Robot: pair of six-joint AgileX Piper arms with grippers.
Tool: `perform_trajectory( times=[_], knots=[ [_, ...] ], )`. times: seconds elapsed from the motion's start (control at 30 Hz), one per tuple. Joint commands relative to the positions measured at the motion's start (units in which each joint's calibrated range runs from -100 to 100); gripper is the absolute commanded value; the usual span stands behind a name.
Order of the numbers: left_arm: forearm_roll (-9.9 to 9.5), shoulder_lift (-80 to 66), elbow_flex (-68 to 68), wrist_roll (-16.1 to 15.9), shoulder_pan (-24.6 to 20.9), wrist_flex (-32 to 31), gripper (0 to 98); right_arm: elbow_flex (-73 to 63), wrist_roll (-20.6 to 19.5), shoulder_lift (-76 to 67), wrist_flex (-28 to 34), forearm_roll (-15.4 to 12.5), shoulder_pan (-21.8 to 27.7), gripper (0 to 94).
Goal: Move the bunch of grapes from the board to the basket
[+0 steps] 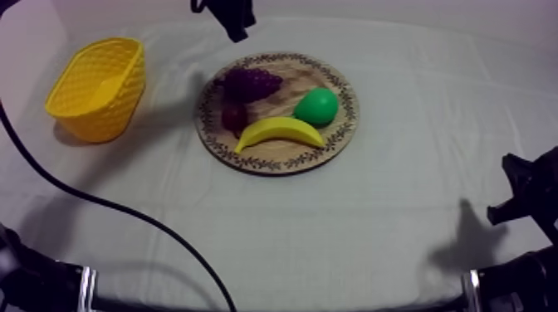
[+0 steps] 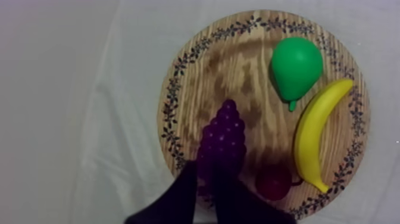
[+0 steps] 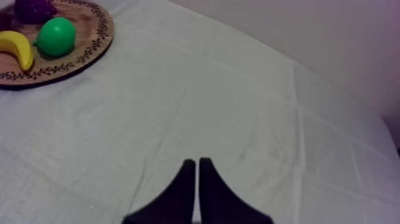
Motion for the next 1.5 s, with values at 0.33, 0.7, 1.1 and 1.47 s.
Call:
perform_trajectory(
  times=[0.33, 0.7, 1.1, 1.47],
  knots=[
    [-1.67, 1.1, 0.6, 2.2, -0.2, 1.6, 70.9, 0.0, 0.0, 0.0, 0.0, 0.0, 0.0, 0.3],
    [-1.93, 3.7, 0.2, -0.5, 0.2, 3.0, 88.5, 0.0, 0.0, 0.0, 0.0, 0.0, 0.0, 0.3],
    [-2.63, 11.3, -4.6, -0.5, 1.0, 6.6, 93.9, 0.0, 0.0, 0.0, 0.0, 0.0, 0.0, 0.3],
    [-3.85, 20.3, -10.7, 0.5, 0.7, 10.0, 95.3, 0.0, 0.0, 0.0, 0.0, 0.0, 0.0, 0.3]
  ],
)
